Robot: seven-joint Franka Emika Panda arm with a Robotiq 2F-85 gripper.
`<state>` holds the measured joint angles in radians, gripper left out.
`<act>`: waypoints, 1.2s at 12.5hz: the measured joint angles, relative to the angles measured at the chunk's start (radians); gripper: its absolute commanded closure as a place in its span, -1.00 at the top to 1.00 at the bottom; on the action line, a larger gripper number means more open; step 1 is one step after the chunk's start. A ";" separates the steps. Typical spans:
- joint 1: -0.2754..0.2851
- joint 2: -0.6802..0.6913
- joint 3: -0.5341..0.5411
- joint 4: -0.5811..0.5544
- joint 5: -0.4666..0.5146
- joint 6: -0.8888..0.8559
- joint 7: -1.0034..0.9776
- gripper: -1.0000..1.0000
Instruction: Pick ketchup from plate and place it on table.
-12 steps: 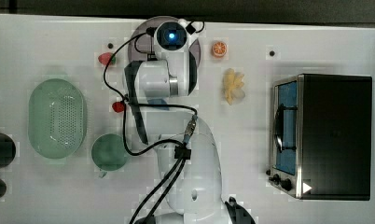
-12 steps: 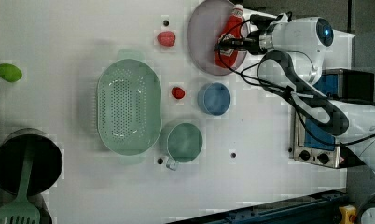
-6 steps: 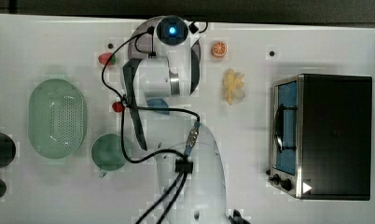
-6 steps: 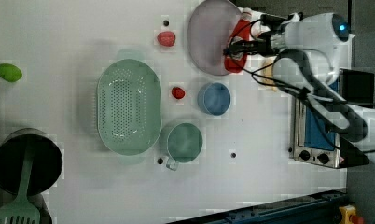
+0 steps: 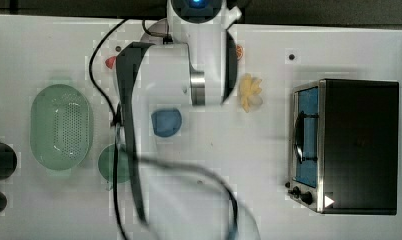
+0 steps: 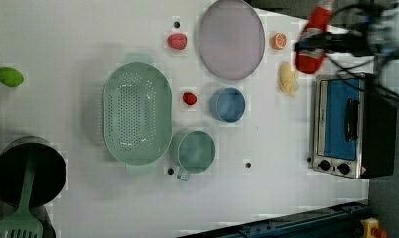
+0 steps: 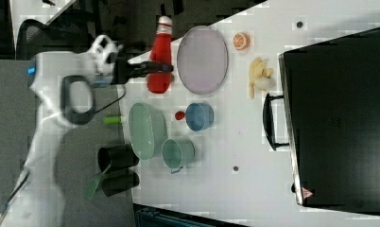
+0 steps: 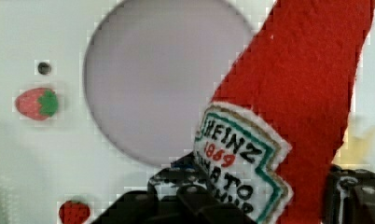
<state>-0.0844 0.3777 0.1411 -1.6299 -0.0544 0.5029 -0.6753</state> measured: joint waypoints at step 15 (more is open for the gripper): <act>-0.083 -0.383 -0.050 -0.825 0.070 0.282 0.019 0.18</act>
<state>-0.1676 -0.0056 0.0914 -2.4551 0.0159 0.7852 -0.6567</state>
